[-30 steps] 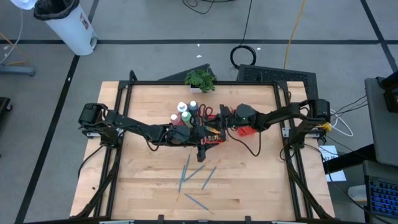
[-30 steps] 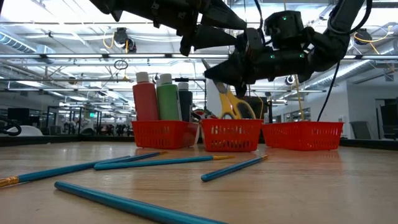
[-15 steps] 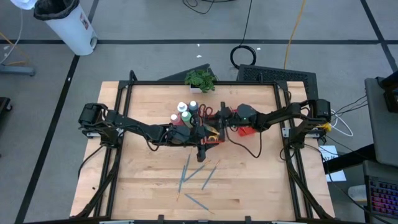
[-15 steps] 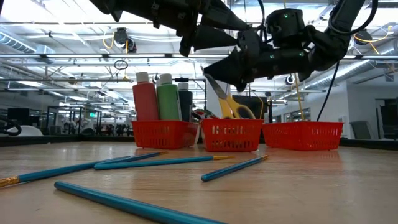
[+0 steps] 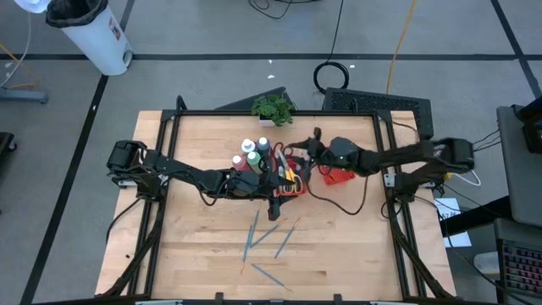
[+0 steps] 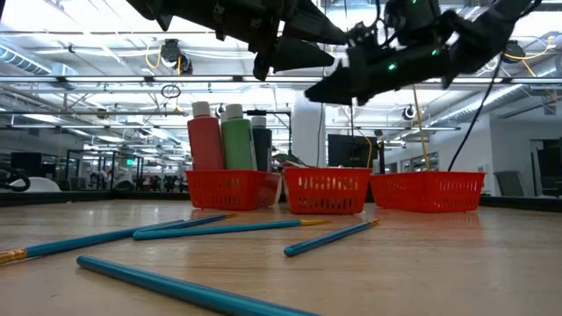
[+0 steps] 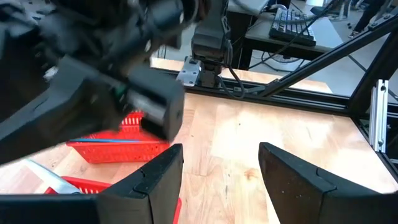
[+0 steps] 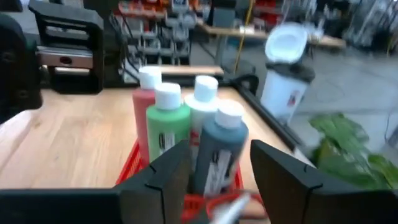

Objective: Pick & Place Paint Supplies
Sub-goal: Adjust the right red bin on the table

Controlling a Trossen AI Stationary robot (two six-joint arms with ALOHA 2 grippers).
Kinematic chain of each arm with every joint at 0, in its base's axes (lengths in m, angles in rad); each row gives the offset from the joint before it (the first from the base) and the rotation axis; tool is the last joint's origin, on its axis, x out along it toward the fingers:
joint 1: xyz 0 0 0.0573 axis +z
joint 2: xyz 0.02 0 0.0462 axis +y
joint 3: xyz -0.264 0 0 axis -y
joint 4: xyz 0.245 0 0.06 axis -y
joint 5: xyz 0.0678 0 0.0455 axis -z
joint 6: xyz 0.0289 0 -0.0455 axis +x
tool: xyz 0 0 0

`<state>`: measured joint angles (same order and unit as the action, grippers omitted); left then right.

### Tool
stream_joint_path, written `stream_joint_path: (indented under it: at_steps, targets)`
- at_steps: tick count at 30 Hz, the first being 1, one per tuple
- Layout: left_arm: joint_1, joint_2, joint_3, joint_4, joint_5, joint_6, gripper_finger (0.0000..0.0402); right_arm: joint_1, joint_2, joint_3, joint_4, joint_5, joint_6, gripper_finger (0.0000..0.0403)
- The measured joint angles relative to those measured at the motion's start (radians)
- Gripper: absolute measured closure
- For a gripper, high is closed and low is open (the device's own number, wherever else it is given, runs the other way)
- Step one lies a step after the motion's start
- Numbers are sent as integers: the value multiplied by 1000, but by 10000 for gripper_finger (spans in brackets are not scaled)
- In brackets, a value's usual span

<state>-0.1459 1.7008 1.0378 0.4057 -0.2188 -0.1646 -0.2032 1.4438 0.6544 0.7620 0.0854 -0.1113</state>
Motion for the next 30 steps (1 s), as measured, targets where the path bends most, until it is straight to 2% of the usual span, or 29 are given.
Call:
stream_joint_path:
  at_steps: [6,10,14,18,21,23,30]
  targets:
    - [0,0,0,0,0,4,183,-1,-255,0,-486,120,76,236]
    - [0,0,0,0,0,5,183,-1,-405,0,-870,302,174,246]
    - [0,0,0,0,0,5,183,-18,-494,0,-1191,443,306,261]
    - [0,0,0,0,0,5,183,-55,-519,0,-1440,461,482,285]
    - [0,0,0,-8,0,5,183,-73,-509,-3,-1550,415,577,309]
    - [0,0,0,-12,0,5,183,-78,-505,-20,-1564,378,610,328]
    - [0,0,0,-16,0,0,183,-78,-503,-127,-1404,196,612,392]
